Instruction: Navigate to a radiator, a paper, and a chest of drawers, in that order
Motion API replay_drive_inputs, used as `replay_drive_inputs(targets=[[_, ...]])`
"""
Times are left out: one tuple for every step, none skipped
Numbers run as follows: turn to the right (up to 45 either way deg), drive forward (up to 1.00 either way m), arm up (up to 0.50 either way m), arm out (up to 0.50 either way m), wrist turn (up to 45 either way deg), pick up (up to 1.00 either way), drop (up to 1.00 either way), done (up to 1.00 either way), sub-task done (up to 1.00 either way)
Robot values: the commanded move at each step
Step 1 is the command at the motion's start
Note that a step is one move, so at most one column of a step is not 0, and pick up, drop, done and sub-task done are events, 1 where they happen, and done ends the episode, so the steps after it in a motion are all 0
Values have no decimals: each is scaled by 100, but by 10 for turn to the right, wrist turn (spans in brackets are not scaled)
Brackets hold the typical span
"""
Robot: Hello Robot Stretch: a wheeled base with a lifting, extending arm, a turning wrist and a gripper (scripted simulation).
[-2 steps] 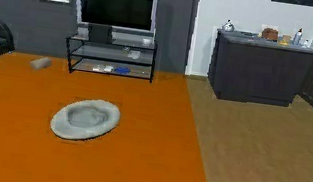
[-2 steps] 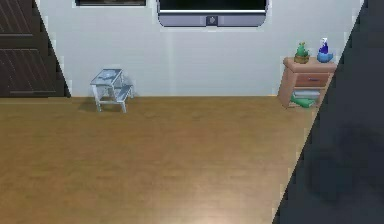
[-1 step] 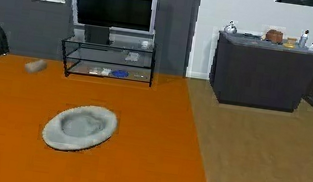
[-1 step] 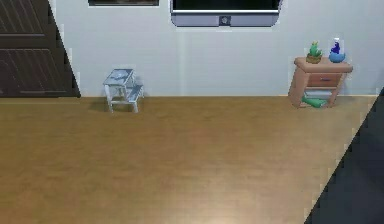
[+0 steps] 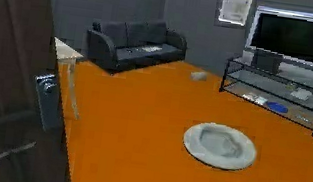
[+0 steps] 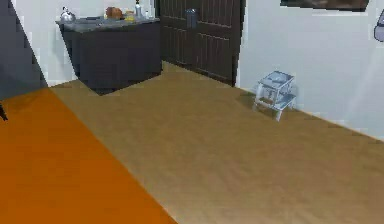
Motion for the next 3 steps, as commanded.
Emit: replay_drive_inputs(targets=[[-420, 0, 0, 0, 0, 0, 0, 0, 0], [-30, 0, 0, 0, 0, 0, 0, 0, 0], [0, 30, 0, 0, 0, 0, 0, 0, 0]])
